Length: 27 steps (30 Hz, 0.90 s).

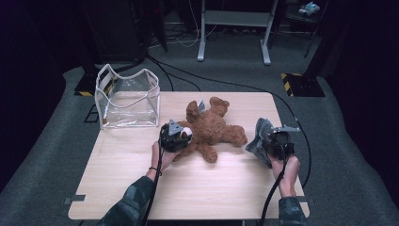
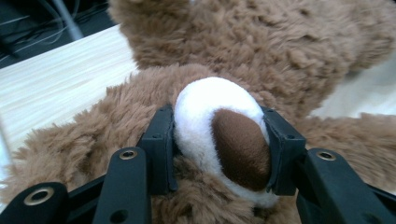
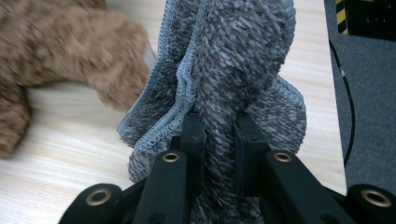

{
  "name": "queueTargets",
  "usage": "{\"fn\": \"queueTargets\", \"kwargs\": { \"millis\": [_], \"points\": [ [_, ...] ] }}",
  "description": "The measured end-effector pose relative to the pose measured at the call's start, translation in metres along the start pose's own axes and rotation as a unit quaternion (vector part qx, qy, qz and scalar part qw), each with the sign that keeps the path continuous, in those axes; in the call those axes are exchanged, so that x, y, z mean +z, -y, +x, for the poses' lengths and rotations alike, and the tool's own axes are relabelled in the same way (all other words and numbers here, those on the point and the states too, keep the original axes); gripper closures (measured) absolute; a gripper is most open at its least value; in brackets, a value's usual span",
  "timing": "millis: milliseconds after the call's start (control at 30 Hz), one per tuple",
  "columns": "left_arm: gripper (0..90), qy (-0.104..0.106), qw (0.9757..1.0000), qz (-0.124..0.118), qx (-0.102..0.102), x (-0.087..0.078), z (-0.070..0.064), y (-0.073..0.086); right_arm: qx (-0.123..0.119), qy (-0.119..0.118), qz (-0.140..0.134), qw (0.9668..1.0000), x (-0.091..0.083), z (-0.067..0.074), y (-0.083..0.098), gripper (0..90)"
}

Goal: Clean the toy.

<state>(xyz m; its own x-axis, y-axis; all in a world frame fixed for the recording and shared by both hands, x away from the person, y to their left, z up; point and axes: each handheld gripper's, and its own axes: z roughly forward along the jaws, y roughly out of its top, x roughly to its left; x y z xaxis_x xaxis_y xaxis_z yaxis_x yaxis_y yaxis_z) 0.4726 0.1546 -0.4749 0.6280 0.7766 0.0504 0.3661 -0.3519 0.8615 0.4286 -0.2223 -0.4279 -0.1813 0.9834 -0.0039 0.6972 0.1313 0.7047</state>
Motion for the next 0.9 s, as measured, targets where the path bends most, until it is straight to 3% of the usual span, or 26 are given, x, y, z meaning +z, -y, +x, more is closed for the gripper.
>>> {"fn": "queueTargets", "kwargs": {
  "millis": [33, 67, 133, 167, 200, 333, 367, 467, 533, 633, 700, 767, 800, 833, 867, 900],
  "points": [
    [53.3, 0.0, 1.0, 0.0, 0.0, 0.0, 0.0, 0.0, -0.003, -0.002, -0.003, 1.0, -0.001, 0.002, -0.003, 77.0],
    [53.5, 0.021, 0.9997, -0.004, 0.01, -0.001, 0.002, 0.001, -0.006, 0.0, -0.005, 1.0, -0.003, 0.003, -0.006, 77.1],
    [53.7, 0.025, 0.9996, -0.006, 0.01, -0.001, 0.003, 0.001, -0.009, 0.0, -0.007, 0.9999, -0.004, 0.005, -0.009, 77.0],
    [53.7, 0.042, 0.9989, -0.005, 0.019, -0.001, 0.003, 0.001, -0.015, -0.002, -0.011, 0.9998, -0.006, 0.009, -0.014, 77.0],
    [53.7, 0.042, 0.9989, -0.005, 0.019, -0.001, 0.003, 0.001, -0.015, -0.002, -0.011, 0.9998, -0.006, 0.009, -0.014, 77.0],
    [53.7, 0.082, 0.9962, -0.005, 0.03, 0.001, 0.002, -0.001, -0.029, -0.008, -0.015, 0.9994, -0.005, 0.022, -0.024, 77.0],
    [53.7, 0.082, 0.9962, -0.005, 0.03, 0.001, 0.002, -0.001, -0.029, -0.008, -0.015, 0.9994, -0.005, 0.022, -0.024, 77.0],
    [53.7, 0.108, 0.9932, -0.008, 0.045, 0.003, 0.0, -0.002, -0.034, -0.012, -0.013, 0.9993, -0.004, 0.029, -0.028, 77.0],
    [53.4, 0.134, 0.9896, -0.007, 0.051, 0.005, -0.002, -0.003, -0.042, -0.015, -0.011, 0.9989, -0.002, 0.036, -0.031, 77.0],
    [52.7, 0.131, 0.9897, -0.007, 0.056, 0.006, -0.004, -0.005, -0.048, -0.018, -0.01, 0.9986, -0.001, 0.041, -0.033, 77.0],
    [51.4, 0.121, 0.9911, -0.008, 0.053, 0.006, -0.005, -0.005, -0.052, -0.022, -0.013, 0.9983, 0.0, 0.047, -0.037, 77.0],
    [48.2, 0.118, 0.9917, -0.009, 0.05, 0.006, -0.004, -0.006, -0.065, -0.033, -0.011, 0.9973, 0.003, 0.059, -0.043, 77.1],
    [48.2, 0.111, 0.9927, -0.009, 0.047, 0.006, -0.004, -0.006, -0.065, -0.033, -0.011, 0.9973, 0.003, 0.059, -0.043, 77.1],
    [46.0, 0.105, 0.9935, -0.011, 0.043, 0.006, -0.006, -0.007, -0.073, -0.043, -0.014, 0.9963, 0.009, 0.068, -0.048, 77.1],
    [43.9, 0.088, 0.9949, -0.009, 0.049, 0.005, -0.008, -0.008, -0.077, -0.047, -0.005, 0.9959, 0.013, 0.073, -0.05, 77.2],
    [41.6, 0.088, 0.9949, -0.009, 0.049, 0.005, -0.008, -0.008, -0.077, -0.047, -0.005, 0.9959, 0.013, 0.073, -0.05, 77.2]
  ]
}}
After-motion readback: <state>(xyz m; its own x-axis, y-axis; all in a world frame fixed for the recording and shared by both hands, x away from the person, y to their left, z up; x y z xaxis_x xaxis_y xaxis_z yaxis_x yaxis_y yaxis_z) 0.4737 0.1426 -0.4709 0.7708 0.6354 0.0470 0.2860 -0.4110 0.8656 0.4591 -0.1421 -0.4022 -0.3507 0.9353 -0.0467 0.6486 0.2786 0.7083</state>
